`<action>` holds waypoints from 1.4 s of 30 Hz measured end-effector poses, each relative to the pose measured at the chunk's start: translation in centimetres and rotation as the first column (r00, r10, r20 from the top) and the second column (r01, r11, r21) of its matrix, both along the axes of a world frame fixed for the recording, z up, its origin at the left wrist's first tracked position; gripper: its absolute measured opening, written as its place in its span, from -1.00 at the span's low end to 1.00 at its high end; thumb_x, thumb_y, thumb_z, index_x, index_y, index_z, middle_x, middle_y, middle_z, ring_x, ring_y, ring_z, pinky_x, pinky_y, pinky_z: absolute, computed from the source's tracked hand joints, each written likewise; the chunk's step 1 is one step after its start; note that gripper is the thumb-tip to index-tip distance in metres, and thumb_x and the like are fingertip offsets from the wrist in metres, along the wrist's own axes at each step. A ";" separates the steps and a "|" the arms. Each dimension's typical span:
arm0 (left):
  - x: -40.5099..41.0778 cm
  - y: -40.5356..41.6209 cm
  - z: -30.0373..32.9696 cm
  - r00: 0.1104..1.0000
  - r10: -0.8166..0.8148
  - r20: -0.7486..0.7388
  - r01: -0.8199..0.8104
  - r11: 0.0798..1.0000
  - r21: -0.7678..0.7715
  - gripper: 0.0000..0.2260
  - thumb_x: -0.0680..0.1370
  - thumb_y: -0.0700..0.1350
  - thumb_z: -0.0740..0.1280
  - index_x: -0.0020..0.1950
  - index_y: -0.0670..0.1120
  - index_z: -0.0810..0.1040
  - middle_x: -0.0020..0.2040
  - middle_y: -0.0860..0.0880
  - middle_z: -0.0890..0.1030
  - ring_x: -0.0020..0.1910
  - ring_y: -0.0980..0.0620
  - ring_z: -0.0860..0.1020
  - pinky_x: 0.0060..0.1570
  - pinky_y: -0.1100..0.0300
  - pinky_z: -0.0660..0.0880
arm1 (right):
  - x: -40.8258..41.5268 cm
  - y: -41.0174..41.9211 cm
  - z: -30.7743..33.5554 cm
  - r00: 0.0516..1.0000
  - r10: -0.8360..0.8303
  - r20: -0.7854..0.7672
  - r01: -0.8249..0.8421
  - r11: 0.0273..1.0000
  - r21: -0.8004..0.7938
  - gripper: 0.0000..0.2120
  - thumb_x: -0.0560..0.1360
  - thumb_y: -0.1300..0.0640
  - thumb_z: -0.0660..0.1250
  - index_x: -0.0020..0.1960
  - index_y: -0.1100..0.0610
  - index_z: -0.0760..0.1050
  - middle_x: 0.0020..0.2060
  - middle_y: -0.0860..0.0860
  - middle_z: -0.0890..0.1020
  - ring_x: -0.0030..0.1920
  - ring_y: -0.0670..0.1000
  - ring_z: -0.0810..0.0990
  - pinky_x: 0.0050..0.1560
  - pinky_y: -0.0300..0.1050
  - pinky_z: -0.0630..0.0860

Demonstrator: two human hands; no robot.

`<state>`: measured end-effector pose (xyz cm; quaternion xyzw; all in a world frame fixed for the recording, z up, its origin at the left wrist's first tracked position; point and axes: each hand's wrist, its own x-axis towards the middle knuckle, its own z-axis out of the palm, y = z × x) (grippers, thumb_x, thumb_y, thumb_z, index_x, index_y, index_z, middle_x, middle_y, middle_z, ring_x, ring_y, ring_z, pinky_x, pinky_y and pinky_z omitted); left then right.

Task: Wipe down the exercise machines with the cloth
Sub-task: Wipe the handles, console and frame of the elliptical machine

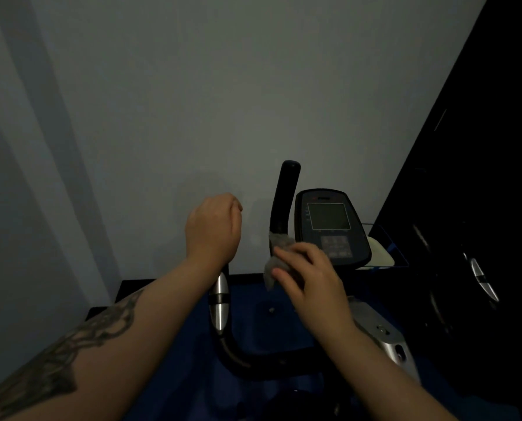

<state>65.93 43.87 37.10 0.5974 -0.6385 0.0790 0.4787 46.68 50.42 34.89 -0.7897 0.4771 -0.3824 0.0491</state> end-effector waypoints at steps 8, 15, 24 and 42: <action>0.0 0.0 0.0 1.000 0.012 0.003 -0.012 1.000 0.013 -0.65 0.55 -0.04 0.02 -0.14 -0.11 0.58 -0.24 -0.06 0.58 -0.26 -0.05 0.50 -0.25 0.09 0.39 | 0.8 -4.5 4.9 0.999 0.040 0.011 -0.040 0.999 -0.014 -0.80 0.46 0.09 0.45 0.08 0.07 0.63 -0.03 -0.02 0.57 -0.01 -0.07 0.52 0.02 -0.17 0.48; -0.1 0.0 -0.1 0.999 0.027 -0.038 -0.028 0.999 -0.017 -0.74 0.56 -0.14 0.11 -0.15 -0.12 0.58 -0.26 -0.06 0.59 -0.28 -0.04 0.50 -0.28 0.14 0.33 | -1.7 0.0 0.7 0.987 0.016 0.162 -0.025 0.998 0.051 -0.75 0.47 0.09 0.44 0.14 0.07 0.64 -0.09 -0.13 0.56 -0.04 -0.23 0.53 -0.03 -0.45 0.42; -0.1 0.1 0.0 0.999 0.023 -0.026 -0.023 1.000 -0.005 -0.74 0.55 -0.13 0.10 -0.16 -0.11 0.57 -0.26 -0.05 0.58 -0.28 -0.05 0.50 -0.28 0.13 0.34 | 1.2 -2.0 1.0 0.994 -0.028 0.106 0.028 1.000 -0.005 -0.64 0.51 0.01 0.40 0.28 0.04 0.54 0.15 -0.06 0.48 0.16 -0.06 0.44 0.09 -0.13 0.47; -0.1 0.1 0.0 0.999 0.003 -0.039 -0.003 1.000 -0.006 -0.77 0.55 -0.14 0.13 -0.16 -0.11 0.57 -0.27 -0.06 0.57 -0.30 -0.05 0.49 -0.30 0.08 0.40 | 1.9 -5.7 4.4 0.996 0.057 0.061 -0.049 0.992 -0.120 -0.74 0.50 0.12 0.41 0.18 0.04 0.61 -0.06 0.00 0.41 -0.11 -0.02 0.48 -0.13 -0.03 0.53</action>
